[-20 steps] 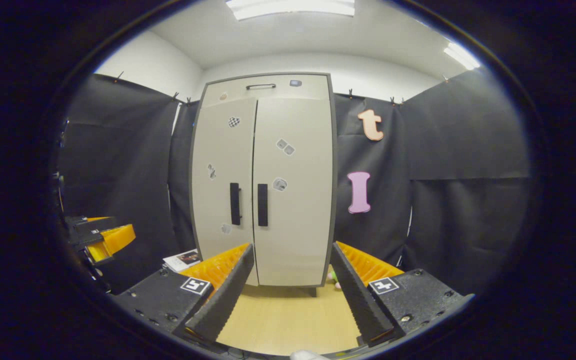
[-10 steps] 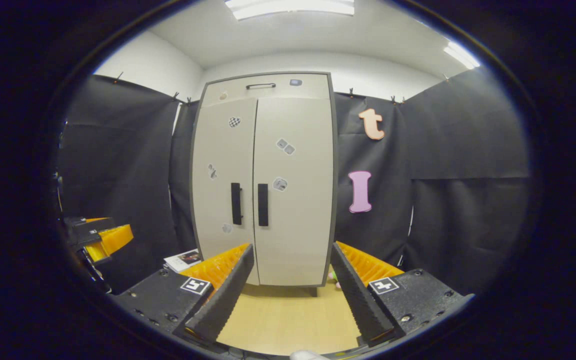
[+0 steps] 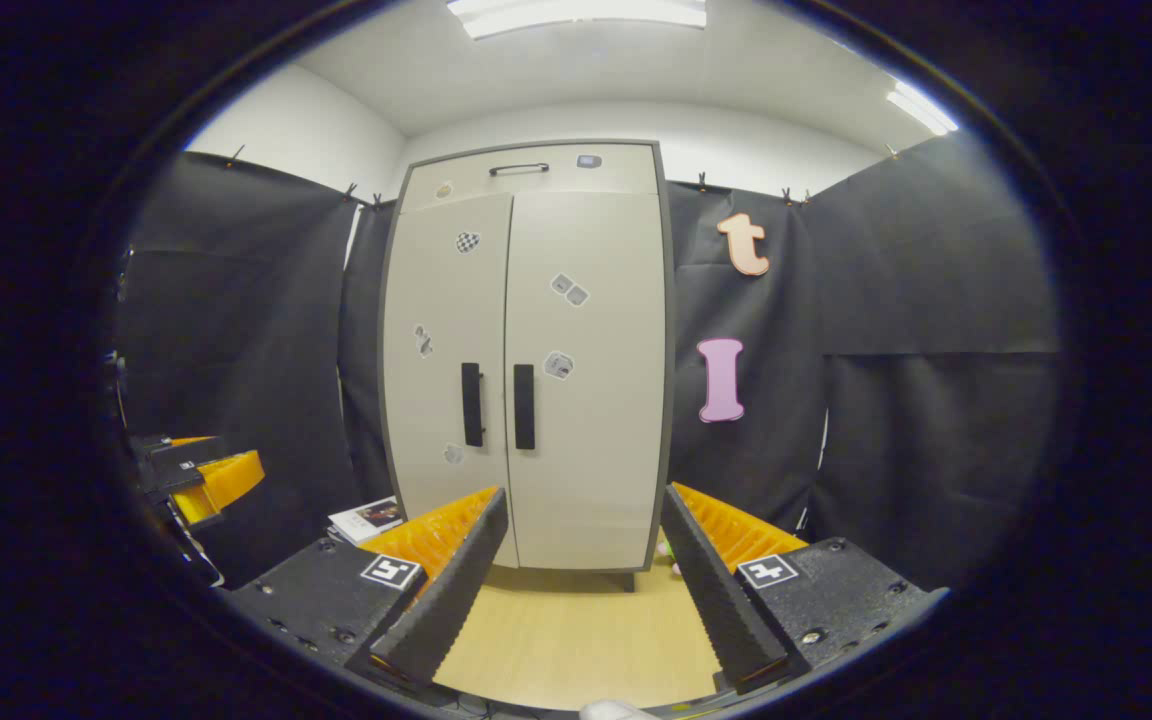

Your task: Grab one shoe with the right hand and put it into the shoe cabinet, grab the other shoe with the left hand and put it into the shoe cabinet; then close the right door with the right hand and the left door with the left hand.

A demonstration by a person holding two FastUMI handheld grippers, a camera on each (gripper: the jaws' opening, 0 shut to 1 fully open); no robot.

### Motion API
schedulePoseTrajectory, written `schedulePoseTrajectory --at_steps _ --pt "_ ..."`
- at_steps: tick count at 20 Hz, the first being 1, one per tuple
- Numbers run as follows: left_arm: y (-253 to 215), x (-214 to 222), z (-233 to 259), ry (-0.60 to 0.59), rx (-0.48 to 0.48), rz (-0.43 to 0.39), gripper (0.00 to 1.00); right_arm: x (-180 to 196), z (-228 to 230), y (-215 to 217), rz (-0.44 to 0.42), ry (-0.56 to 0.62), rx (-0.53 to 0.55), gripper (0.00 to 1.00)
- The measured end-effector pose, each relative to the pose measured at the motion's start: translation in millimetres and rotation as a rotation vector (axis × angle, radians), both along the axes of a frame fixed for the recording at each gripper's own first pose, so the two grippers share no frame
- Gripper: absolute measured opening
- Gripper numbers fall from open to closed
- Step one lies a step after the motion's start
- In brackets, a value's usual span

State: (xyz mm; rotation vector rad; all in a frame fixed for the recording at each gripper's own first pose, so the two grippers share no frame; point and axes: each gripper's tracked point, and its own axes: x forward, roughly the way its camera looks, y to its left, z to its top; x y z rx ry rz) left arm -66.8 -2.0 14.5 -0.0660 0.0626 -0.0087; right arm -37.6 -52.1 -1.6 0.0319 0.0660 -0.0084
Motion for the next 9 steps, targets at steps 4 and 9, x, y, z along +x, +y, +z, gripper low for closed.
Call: schedulePoseTrajectory --at_steps 4,9 --pt "2.8 0.0 1.5 -0.005 0.005 0.008 0.96 -3.1 3.0 -0.4 -0.005 -0.008 -0.010 1.00" --pt "1.7 2.8 5.2 -0.010 0.012 0.010 0.96 -3.9 4.5 -2.5 -0.006 -0.005 -0.012 1.00"
